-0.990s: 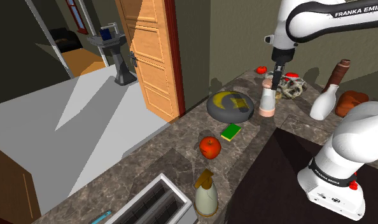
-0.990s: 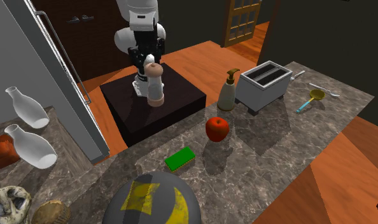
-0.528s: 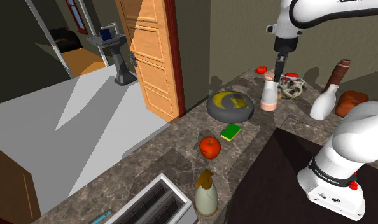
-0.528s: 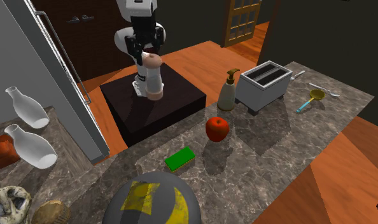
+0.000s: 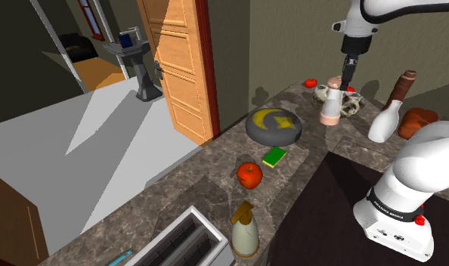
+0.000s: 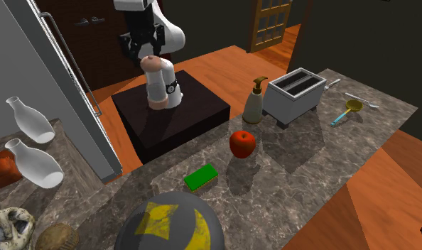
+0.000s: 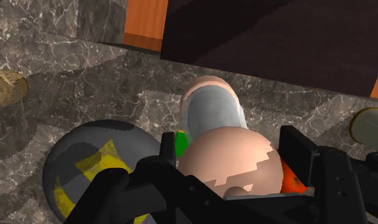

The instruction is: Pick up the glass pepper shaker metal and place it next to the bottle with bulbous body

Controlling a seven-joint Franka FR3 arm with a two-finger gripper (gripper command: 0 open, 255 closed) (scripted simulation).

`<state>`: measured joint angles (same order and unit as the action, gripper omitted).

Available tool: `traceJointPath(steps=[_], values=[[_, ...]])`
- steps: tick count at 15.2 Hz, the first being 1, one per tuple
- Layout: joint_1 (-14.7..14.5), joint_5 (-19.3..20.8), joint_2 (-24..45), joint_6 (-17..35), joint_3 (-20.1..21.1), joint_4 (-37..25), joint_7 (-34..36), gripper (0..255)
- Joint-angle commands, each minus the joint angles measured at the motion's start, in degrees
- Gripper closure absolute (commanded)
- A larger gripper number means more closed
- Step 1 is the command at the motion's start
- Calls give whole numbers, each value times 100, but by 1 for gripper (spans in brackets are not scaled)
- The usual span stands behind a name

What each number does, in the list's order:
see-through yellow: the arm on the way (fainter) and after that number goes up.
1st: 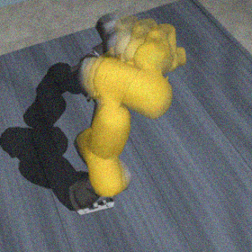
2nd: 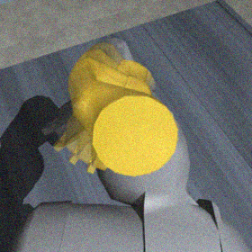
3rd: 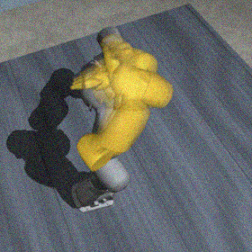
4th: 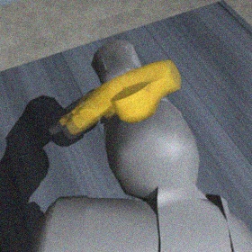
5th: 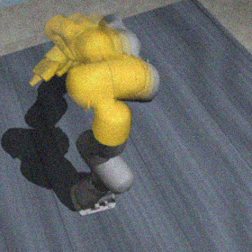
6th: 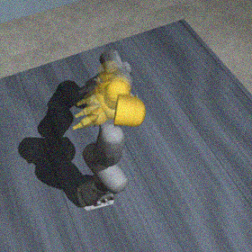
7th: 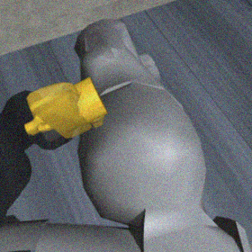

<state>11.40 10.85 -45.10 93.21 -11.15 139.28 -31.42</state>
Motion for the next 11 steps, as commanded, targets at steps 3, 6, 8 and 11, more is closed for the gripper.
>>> traceJointPath(steps=[3,6,8,11], values=[[229,368,-191,-114,-454,-3,-535,255],[391,656,-246,-143,-828,-57,-949,255],[488,842,-246,-148,-1082,-124,-1228,255],[607,1108,-195,-137,-1475,-273,-1647,255]])
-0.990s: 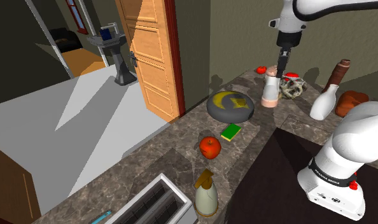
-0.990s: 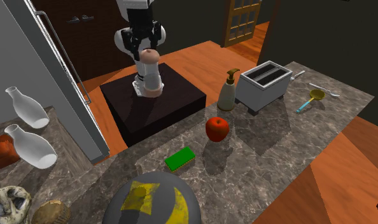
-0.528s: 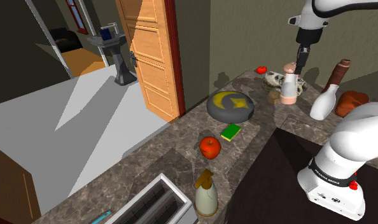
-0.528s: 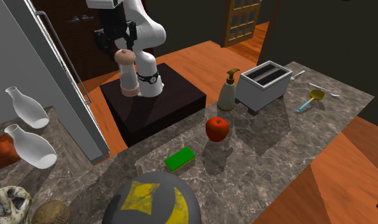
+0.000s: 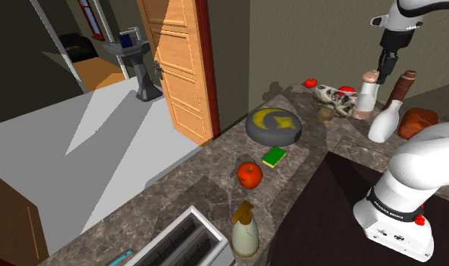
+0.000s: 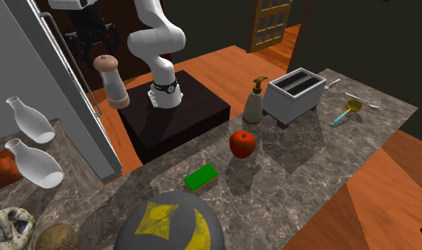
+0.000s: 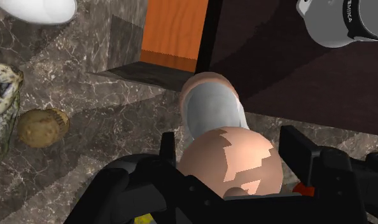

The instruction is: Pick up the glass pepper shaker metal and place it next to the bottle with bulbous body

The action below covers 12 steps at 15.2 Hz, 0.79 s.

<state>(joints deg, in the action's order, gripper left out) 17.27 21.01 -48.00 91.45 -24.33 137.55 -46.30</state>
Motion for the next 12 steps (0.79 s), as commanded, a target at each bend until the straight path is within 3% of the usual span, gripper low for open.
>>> traceJointPath(steps=[1,12], values=[[51,177,126,47,-291,-162,-298,255],[78,810,862,288,-1887,-1231,-1863,255]])
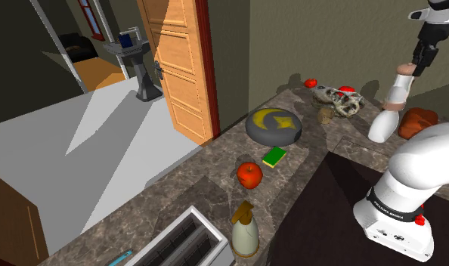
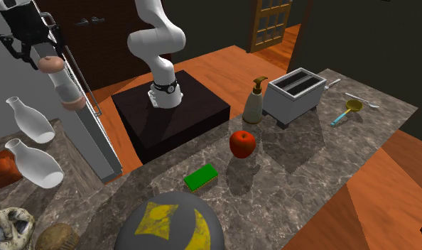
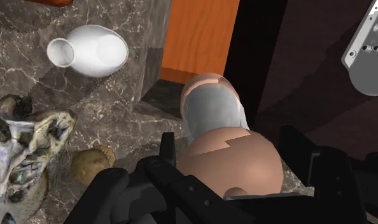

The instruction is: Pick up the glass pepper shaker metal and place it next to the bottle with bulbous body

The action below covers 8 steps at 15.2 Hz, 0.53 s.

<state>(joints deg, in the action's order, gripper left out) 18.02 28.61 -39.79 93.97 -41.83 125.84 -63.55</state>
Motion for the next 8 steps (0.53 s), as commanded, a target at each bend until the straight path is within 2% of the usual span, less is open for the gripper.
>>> traceJointPath(steps=[1,5,8], values=[[-33,73,141,68,-303,-192,-286,255],[-270,87,593,204,-1041,-776,-895,255],[-581,-2,989,311,-1719,-1277,-1381,255]])
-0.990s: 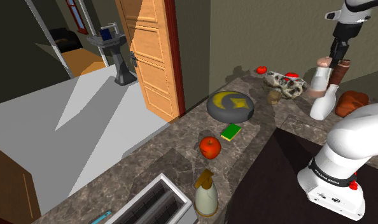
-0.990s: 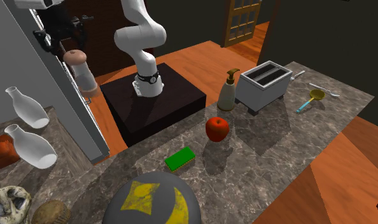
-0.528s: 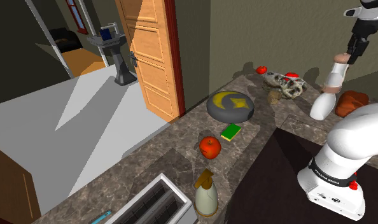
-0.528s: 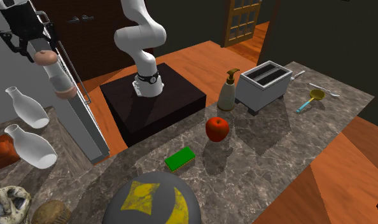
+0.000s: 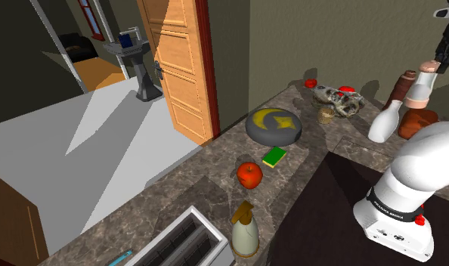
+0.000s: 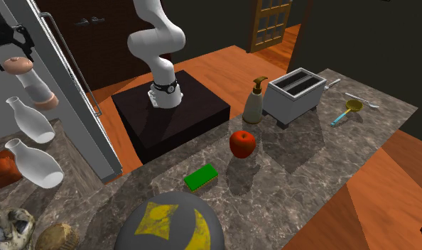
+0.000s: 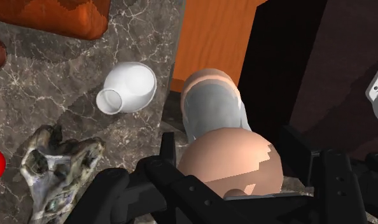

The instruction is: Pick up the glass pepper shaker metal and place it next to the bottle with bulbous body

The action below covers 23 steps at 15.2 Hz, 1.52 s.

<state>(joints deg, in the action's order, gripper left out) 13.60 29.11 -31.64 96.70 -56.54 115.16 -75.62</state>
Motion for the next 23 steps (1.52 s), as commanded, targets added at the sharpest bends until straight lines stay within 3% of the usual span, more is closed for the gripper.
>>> traceJointPath(steps=[1,3,5,8,11,15,16,23], values=[[-279,-105,319,74,-512,-388,-345,255],[-640,-252,626,143,-1128,-768,-702,255],[-1177,-445,938,200,-1926,-1179,-1073,255],[-2517,-541,1089,150,-3497,-1887,-1467,255],[-3780,-95,565,-157,-4590,-2749,-1523,255],[-5041,564,-290,-703,-5433,-4156,-1689,255],[-5214,650,-412,-789,-5536,-4389,-1734,255],[-4920,677,-429,-250,-5495,-3724,-1607,255]])
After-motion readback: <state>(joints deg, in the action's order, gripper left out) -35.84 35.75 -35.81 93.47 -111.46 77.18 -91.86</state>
